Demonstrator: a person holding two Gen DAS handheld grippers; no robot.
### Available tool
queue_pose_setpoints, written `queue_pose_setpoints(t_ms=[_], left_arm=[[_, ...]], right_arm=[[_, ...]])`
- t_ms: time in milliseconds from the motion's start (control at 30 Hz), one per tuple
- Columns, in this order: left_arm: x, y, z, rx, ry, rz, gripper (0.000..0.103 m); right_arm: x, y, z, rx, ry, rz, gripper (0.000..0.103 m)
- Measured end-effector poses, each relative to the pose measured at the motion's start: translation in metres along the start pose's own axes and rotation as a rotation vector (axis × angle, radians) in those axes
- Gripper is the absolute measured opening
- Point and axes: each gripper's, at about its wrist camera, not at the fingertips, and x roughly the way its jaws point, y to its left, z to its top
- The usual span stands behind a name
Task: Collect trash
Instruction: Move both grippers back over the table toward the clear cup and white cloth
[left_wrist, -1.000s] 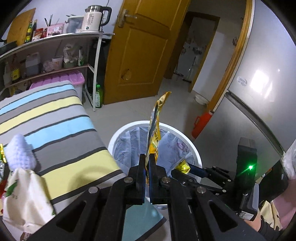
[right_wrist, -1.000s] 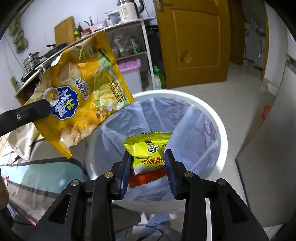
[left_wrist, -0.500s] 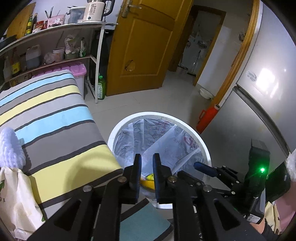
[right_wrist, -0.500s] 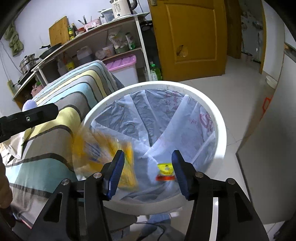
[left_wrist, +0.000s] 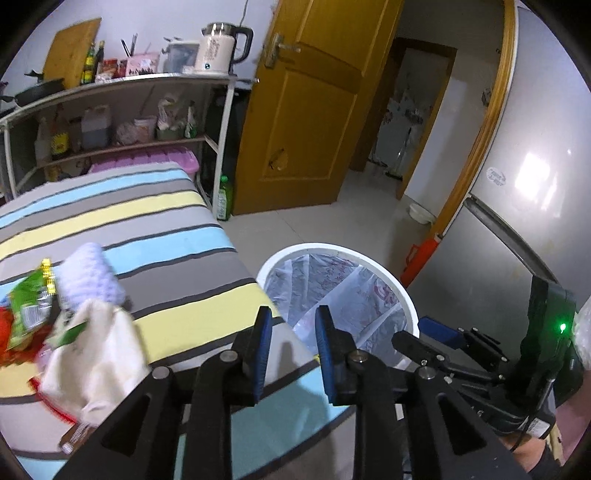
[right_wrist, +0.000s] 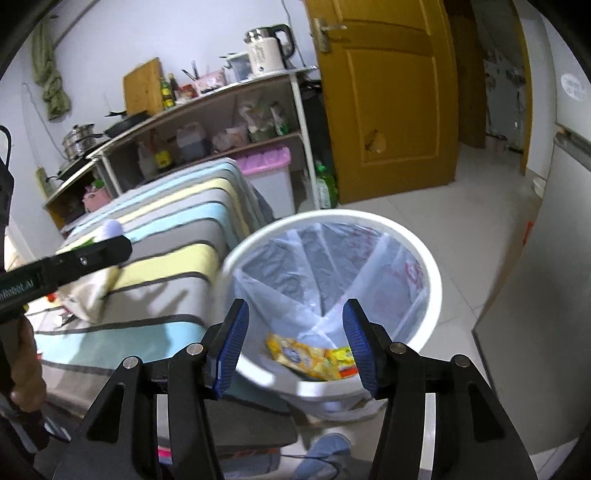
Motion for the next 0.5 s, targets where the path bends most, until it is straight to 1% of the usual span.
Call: queue_pose_setpoints(t_ms=[67,300,500], left_arm=[[-0.013,0.003,-0.004,0.001,-0.023,0.013,0.026],[-0.054,0.017,-0.020,-0.012,-0.093,0.073,0.039],[-0.080,0.038,-0.035,-0.047,-0.129,0.128,0.040]], right_arm=[[-0.005,0.009,0.000,-0.014,-0.007,0.011,0.054],[-0.021,0.050,-0.003,-0.089,-0.032,0.070,0.054],[-0.023,0.079,-0.008,-0.135,-0.001,0.134,0.054]])
